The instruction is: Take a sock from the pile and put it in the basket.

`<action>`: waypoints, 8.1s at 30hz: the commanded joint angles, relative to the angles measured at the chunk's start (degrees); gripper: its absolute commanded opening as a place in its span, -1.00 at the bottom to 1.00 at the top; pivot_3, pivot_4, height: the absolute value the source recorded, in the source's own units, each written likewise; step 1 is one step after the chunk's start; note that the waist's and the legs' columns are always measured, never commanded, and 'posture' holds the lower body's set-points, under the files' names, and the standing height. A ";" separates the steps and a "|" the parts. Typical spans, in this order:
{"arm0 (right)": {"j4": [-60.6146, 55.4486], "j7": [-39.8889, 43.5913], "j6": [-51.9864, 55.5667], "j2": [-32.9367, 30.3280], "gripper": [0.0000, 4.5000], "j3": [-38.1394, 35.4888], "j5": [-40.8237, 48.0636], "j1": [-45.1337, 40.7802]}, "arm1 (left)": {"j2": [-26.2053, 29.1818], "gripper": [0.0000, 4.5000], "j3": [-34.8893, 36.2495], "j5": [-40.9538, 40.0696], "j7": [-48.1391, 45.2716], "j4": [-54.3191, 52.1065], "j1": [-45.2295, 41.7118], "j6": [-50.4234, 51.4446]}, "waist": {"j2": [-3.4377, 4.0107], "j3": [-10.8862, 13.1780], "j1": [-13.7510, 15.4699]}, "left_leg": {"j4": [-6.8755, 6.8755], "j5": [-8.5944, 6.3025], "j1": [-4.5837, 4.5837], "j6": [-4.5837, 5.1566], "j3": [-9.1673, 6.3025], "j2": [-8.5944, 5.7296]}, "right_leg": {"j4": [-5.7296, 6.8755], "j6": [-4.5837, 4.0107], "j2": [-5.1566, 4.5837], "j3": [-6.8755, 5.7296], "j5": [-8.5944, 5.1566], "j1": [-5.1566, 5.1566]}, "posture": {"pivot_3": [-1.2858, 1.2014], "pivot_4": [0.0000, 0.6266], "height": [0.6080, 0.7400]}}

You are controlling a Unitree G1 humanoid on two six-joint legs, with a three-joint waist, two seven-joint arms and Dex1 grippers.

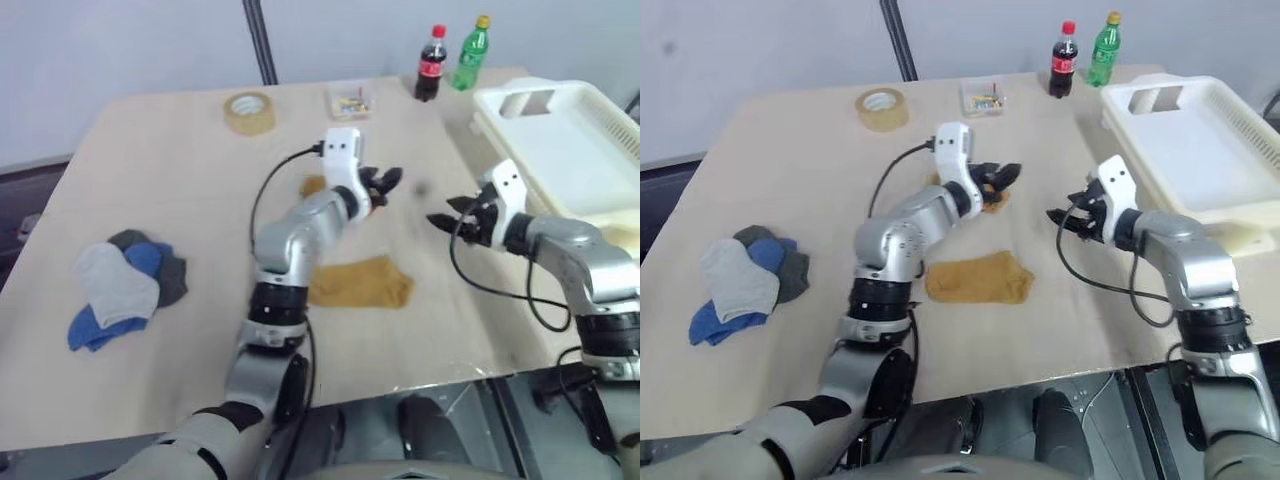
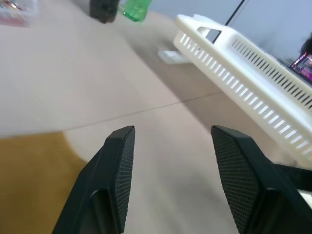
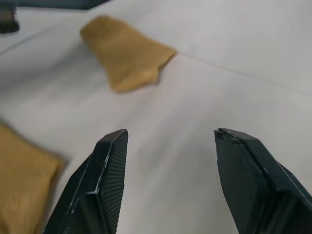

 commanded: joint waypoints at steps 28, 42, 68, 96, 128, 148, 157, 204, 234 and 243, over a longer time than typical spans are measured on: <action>45.88 -9.27 -12.73 27.66 -0.98 -5.47 -3.55 -23.63 | 15.49 0.20 1.89 8.88 -24.87 46.25 -8.59 -24.13 | 0.13 -0.09 -3.70 | 0.72 0.04 -0.80 -0.05 -0.98 -0.40 | 0.41 -0.03 -0.70 -1.02 0.00 -0.36 | 0.03 -0.52 1.00; 25.96 0.76 -4.58 16.96 -1.00 2.57 -6.35 -12.85 | 18.87 0.20 6.14 6.32 -23.38 40.63 -7.14 -17.22 | 0.14 -0.09 -4.57 | 0.77 0.04 -0.83 -0.03 -0.92 -0.52 | 0.76 -0.03 -0.90 -1.20 0.00 -0.63 | 0.03 -0.52 1.00; 22.60 1.41 -5.61 17.04 -1.00 3.69 -7.48 -10.42 | 16.29 -0.98 0.66 9.33 -29.51 41.14 -4.90 -13.96 | 0.28 -0.26 -3.43 | 0.84 0.04 -0.83 -0.03 -0.93 -0.63 | 0.79 -0.03 -0.93 -1.25 0.00 -0.62 | 0.03 -0.52 1.00; -34.64 -4.91 35.23 2.25 -1.00 -2.59 14.23 12.39 | 5.60 -0.98 16.23 -35.75 -0.40 -53.49 52.92 16.22 | 0.34 -0.31 0.63 | 0.51 -0.04 0.09 0.05 -0.87 -0.60 | 0.40 -0.08 -0.75 -1.09 0.01 0.20 | 0.03 -0.52 1.00; -15.74 7.17 -16.40 -1.12 0.57 18.50 -10.02 10.57 | 11.43 0.48 4.34 -24.06 -3.05 -41.77 57.89 1.45 | 0.32 -0.31 1.78 | -0.10 -0.09 0.39 0.12 -0.86 -0.45 | -0.22 -0.07 -0.65 -1.17 0.02 0.50 | 0.03 -0.52 1.00; -9.31 7.51 -18.00 1.93 0.57 21.01 -16.45 11.98 | 9.43 0.48 6.92 -31.55 -10.46 -18.34 43.79 2.29 | 0.35 -0.38 1.92 | -0.14 -0.06 0.44 0.08 -1.00 -0.48 | -0.24 -0.09 -0.62 -1.27 0.03 0.56 | 0.03 -0.52 1.00; -11.56 6.08 -16.08 2.70 0.57 20.04 -16.95 12.97 | 14.14 0.48 6.98 -43.56 -16.26 -16.29 41.29 17.09 | 0.49 -0.46 1.76 | -0.21 -0.07 0.81 0.09 -1.00 -0.47 | -0.34 -0.08 -0.58 -1.24 0.02 0.91 | 0.03 -0.52 1.00; -32.37 9.80 6.71 -10.40 0.57 -0.64 2.91 14.72 | 6.25 0.48 1.40 -46.29 -21.80 -5.70 28.46 14.38 | 0.31 -0.19 1.98 | -0.33 -0.09 0.56 0.12 -1.13 -0.44 | -0.75 -0.08 -0.67 -1.40 0.02 0.85 | 0.03 -0.52 1.00; -20.62 -2.02 15.62 2.19 0.57 11.35 0.25 16.76 | 14.51 0.48 -7.90 -18.54 -33.71 -22.75 35.10 -10.85 | 0.28 -0.23 1.75 | -0.29 -0.08 0.15 0.11 -1.15 -0.47 | -0.75 -0.09 -0.80 -1.39 0.03 0.45 | 0.03 -0.52 1.00; -16.88 1.48 13.76 2.78 -0.15 13.74 0.44 15.33 | 22.60 0.50 -14.93 -0.33 -33.99 -25.29 38.80 -25.70 | 0.31 -0.28 0.61 | -0.33 -0.09 0.29 0.11 -1.07 -0.38 | -0.70 -0.11 -0.74 -1.33 0.04 0.52 | 0.03 -0.52 1.00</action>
